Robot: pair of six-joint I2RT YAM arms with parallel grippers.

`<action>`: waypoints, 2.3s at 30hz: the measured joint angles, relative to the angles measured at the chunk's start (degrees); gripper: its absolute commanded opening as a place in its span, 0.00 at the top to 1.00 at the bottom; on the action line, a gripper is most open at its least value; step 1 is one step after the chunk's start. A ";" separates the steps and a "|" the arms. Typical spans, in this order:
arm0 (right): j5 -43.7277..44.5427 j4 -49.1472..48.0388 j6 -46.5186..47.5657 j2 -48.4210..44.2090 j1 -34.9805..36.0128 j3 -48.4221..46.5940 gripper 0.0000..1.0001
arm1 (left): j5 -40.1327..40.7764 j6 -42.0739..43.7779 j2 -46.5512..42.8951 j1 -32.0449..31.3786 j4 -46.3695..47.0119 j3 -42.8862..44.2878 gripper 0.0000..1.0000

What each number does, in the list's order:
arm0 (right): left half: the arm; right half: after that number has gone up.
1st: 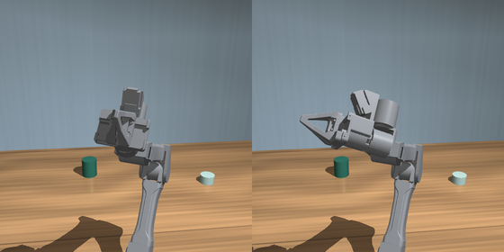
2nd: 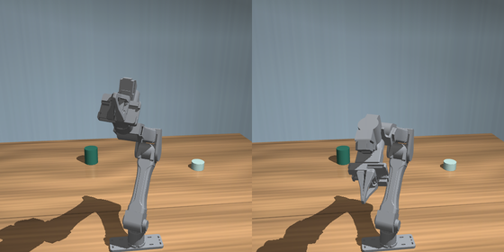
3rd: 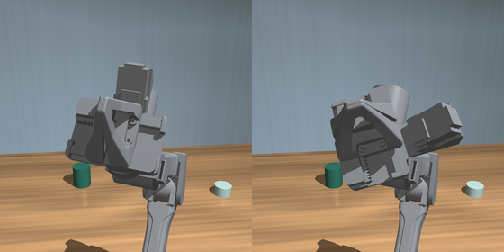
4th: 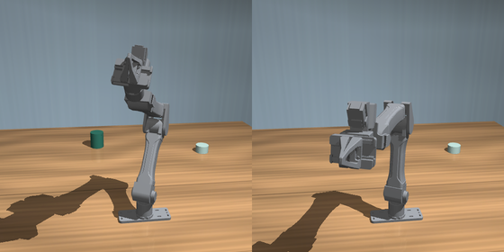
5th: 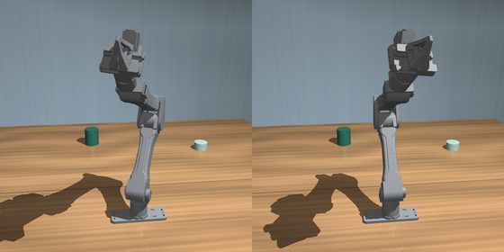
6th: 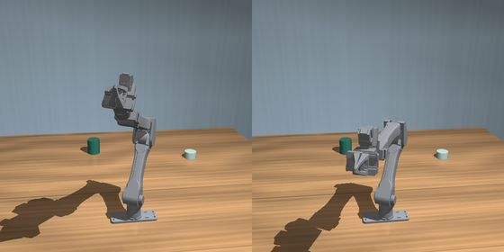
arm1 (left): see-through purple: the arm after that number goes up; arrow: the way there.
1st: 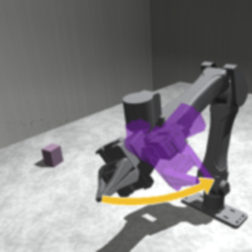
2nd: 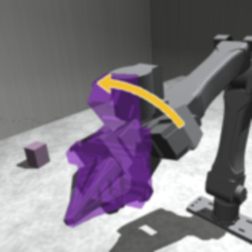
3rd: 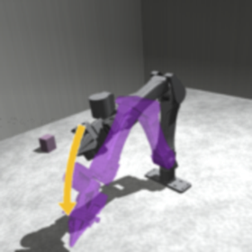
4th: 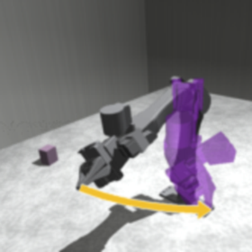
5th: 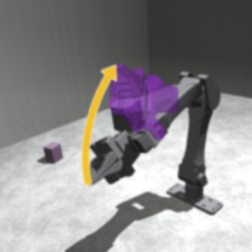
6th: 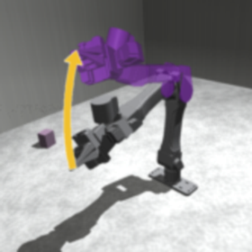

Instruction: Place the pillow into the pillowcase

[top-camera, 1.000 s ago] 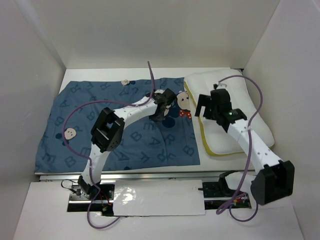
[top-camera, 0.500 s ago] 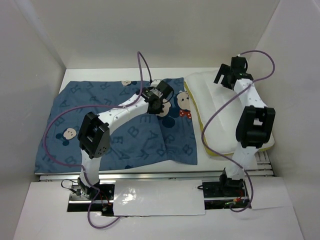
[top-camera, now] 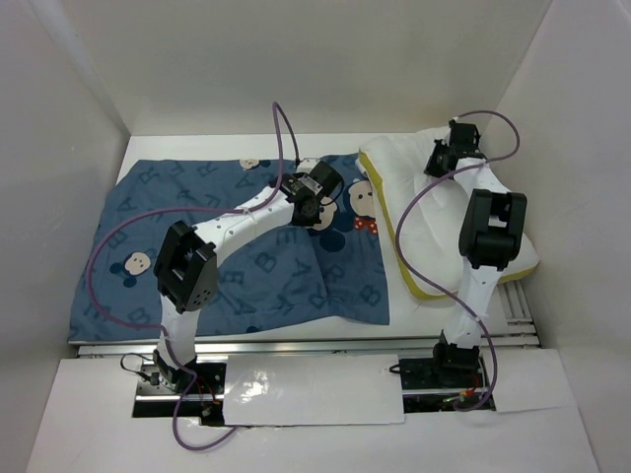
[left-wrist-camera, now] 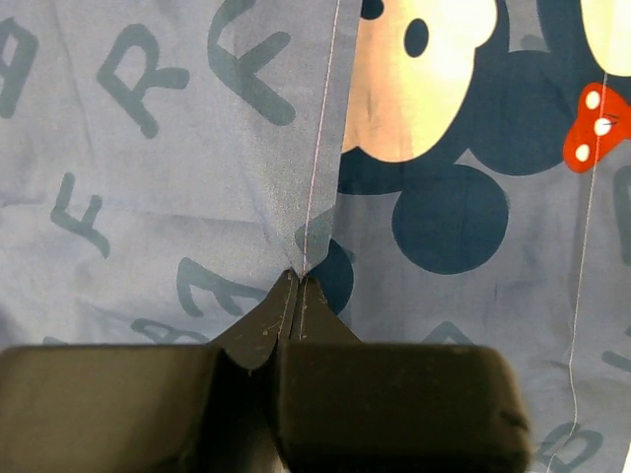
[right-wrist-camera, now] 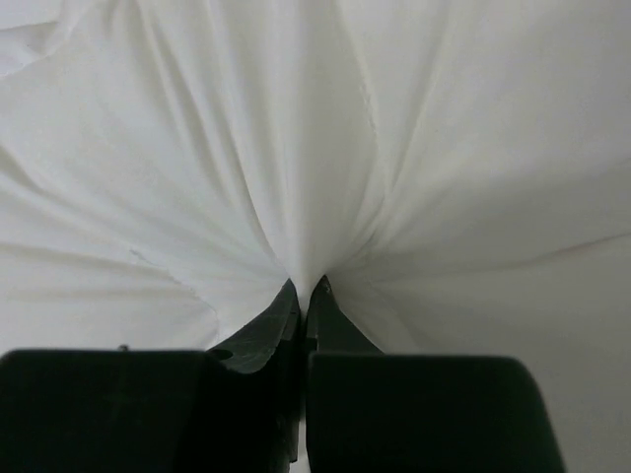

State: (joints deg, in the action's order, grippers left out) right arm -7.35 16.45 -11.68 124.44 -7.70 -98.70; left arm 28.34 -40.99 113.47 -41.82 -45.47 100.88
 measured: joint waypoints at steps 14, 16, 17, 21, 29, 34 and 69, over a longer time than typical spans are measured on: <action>2.05 5.22 2.67 -35.36 8.48 24.13 1.00 | 0.98 -4.07 0.33 0.00 -2.21 0.68 1.00; 3.89 5.66 2.25 -37.77 12.11 25.79 1.00 | 1.07 -4.48 0.33 0.00 -2.40 0.61 1.00; 4.70 5.86 2.05 -38.25 13.75 26.49 1.00 | 1.11 -4.55 0.26 0.00 -2.47 0.59 1.00; 8.96 7.78 0.59 -38.10 19.28 29.49 1.00 | 1.25 -4.81 -0.33 0.00 -2.60 0.33 1.00; 19.39 10.16 -1.07 -37.29 21.70 30.58 1.00 | 1.57 -6.19 -4.63 0.00 -2.99 -2.32 1.00; 22.38 10.27 -1.25 -35.58 25.77 30.58 1.00 | 1.84 -6.36 -5.88 0.00 -2.84 -2.32 1.00; 20.85 16.20 -14.03 -23.06 42.91 18.86 1.00 | 3.02 -7.50 -10.60 -4.83 -0.37 -8.85 1.00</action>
State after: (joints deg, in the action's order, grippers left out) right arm 13.50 32.64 -25.71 101.38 35.20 -79.83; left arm 31.35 -48.49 102.87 -46.65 -45.84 92.03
